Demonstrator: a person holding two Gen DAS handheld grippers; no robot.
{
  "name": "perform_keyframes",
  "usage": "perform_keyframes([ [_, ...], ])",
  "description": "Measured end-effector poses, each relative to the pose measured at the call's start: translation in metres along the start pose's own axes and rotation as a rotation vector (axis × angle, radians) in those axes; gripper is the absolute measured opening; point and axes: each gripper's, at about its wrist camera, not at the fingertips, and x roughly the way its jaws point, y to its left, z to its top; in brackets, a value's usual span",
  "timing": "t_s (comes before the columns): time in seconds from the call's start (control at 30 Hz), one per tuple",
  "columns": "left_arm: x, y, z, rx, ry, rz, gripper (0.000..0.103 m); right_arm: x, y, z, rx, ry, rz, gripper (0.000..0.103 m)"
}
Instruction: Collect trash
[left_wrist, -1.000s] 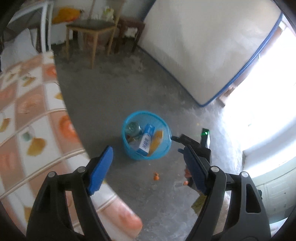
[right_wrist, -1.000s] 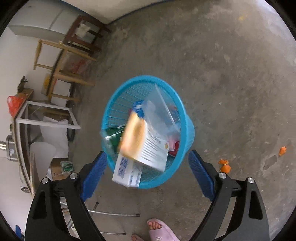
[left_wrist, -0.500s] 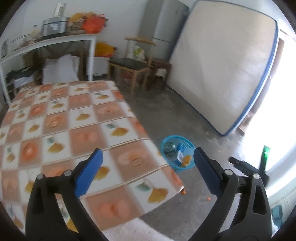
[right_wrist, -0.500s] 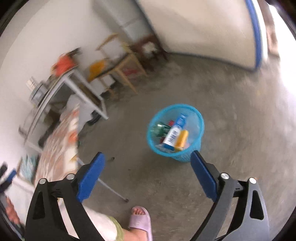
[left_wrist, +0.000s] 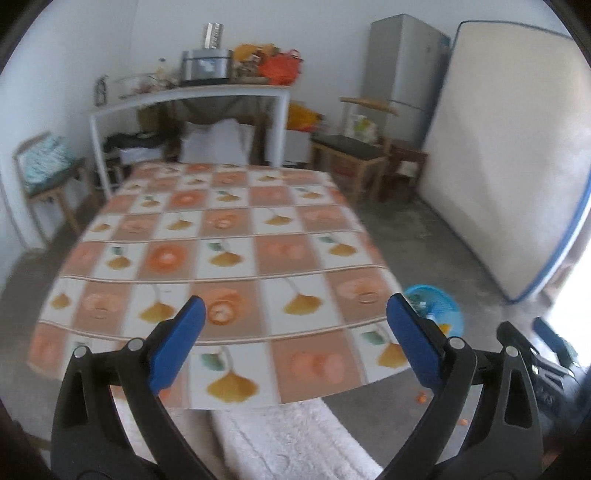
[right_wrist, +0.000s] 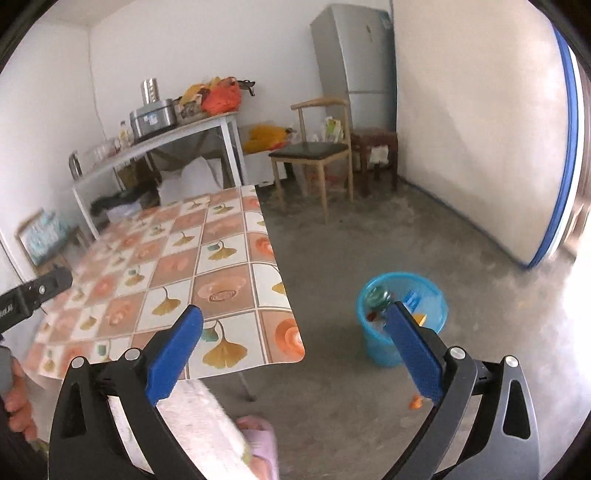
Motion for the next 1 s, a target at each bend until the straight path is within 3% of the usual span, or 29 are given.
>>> perform_keyframes([
  [0.13, -0.003, 0.001, 0.001, -0.039, 0.010, 0.027, 0.095, -0.010, 0.021, -0.003, -0.062, -0.030, -0.039, 0.097],
  [0.27, 0.002, -0.002, -0.007, -0.068, 0.026, 0.030, 0.095, -0.005, 0.028, -0.006, -0.080, 0.015, -0.114, 0.097],
  [0.53, 0.023, -0.025, -0.033, 0.007, 0.146, 0.043, 0.095, 0.004, 0.010, -0.023, -0.006, 0.096, -0.215, 0.097],
  [1.0, 0.034, -0.040, -0.041, 0.069, 0.201, 0.056, 0.095, 0.014, -0.009, -0.036, 0.070, 0.160, -0.248, 0.097],
])
